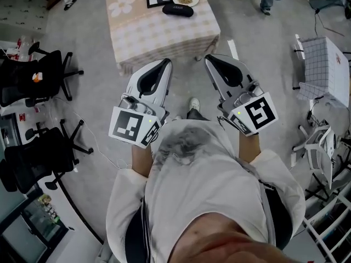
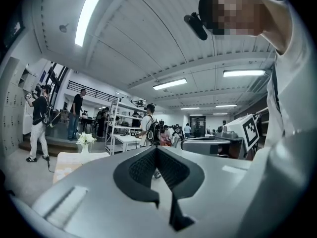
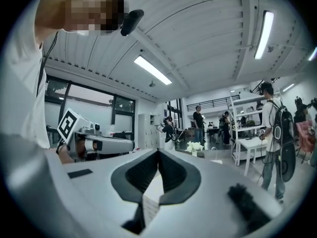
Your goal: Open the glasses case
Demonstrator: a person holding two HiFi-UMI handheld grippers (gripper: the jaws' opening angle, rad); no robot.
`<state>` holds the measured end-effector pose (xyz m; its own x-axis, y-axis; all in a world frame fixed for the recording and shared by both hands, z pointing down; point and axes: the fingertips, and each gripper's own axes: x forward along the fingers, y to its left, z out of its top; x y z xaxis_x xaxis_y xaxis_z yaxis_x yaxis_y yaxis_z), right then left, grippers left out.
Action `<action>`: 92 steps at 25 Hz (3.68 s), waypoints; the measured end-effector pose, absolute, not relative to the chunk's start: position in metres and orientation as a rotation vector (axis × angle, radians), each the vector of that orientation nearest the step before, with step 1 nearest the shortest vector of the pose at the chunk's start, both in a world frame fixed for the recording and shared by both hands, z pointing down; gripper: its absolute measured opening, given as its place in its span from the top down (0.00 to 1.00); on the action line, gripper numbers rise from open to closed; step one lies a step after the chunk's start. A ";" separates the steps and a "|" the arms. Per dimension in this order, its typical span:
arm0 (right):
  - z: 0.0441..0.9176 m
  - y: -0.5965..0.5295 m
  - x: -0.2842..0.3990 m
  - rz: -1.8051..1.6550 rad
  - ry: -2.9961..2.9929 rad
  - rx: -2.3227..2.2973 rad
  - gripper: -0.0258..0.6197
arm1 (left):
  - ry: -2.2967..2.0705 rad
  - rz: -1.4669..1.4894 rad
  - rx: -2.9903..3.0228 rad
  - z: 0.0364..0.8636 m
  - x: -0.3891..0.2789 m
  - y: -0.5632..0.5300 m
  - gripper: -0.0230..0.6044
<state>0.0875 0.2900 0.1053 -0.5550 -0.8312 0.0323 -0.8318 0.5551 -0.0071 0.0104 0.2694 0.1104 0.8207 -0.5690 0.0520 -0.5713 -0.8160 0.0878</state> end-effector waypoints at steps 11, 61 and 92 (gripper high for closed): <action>0.110 0.252 0.123 0.072 -2.811 1.389 0.93 | -0.995 0.046 2.890 0.110 0.044 0.241 0.96; 0.204 -0.028 0.134 0.279 -2.542 1.482 0.93 | -0.775 0.111 2.776 0.205 0.054 -0.052 0.96; 0.323 -0.104 0.171 0.549 -2.518 1.261 0.93 | -0.876 0.319 2.591 0.320 0.101 -0.112 0.96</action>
<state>0.1709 -0.1038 0.3234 -0.5839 -0.7058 0.4010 -0.8087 0.5488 -0.2117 0.1008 -0.1118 0.3198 0.7792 -0.5328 0.3301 -0.6203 -0.7307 0.2851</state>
